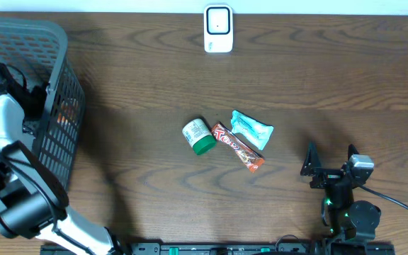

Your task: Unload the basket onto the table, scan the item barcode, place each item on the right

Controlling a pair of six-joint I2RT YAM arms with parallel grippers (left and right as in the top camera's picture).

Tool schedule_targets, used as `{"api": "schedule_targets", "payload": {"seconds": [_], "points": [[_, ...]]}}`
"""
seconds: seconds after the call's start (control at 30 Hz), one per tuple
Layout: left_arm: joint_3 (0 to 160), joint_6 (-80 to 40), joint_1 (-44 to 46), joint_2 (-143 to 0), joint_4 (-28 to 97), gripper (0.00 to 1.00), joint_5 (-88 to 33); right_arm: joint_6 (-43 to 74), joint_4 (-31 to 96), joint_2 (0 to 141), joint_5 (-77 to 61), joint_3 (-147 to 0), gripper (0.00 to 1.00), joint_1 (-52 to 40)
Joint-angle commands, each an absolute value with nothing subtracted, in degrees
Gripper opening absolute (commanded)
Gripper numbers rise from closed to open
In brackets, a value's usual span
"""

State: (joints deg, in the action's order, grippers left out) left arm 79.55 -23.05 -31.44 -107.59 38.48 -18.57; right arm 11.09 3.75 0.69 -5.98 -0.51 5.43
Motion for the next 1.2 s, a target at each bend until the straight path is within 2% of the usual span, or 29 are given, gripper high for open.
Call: {"api": "schedule_targets", "payload": {"seconds": [0.0,0.4,0.97,1.0,1.07,1.17], "points": [[80.49,-18.22,-29.98,-107.2,39.79,0.98,-19.46,10.44,3.84,0.43,-5.89,-0.32,0.99,5.04],[80.47,-21.39,-25.76,-107.61,40.25,0.98,-15.79,10.46,3.84,0.43,-5.87,-0.32,0.99,5.04],[80.31,-30.44,-25.63,-113.47,43.68,0.99,-15.86,10.46,3.84,0.43,-5.89,-0.32,0.99,5.04],[80.31,-30.76,-25.63,-113.47,43.81,0.96,-15.86,10.44,3.84,0.43,-5.89,-0.32,0.99,5.04],[80.31,-30.76,-25.63,-113.47,43.94,0.82,-15.88,10.46,3.84,0.43,-5.89,-0.32,0.99,5.04],[80.34,-30.79,-25.69,-113.45,43.94,0.57,-15.86,10.46,3.84,0.43,-5.89,-0.32,0.99,5.04]]}}
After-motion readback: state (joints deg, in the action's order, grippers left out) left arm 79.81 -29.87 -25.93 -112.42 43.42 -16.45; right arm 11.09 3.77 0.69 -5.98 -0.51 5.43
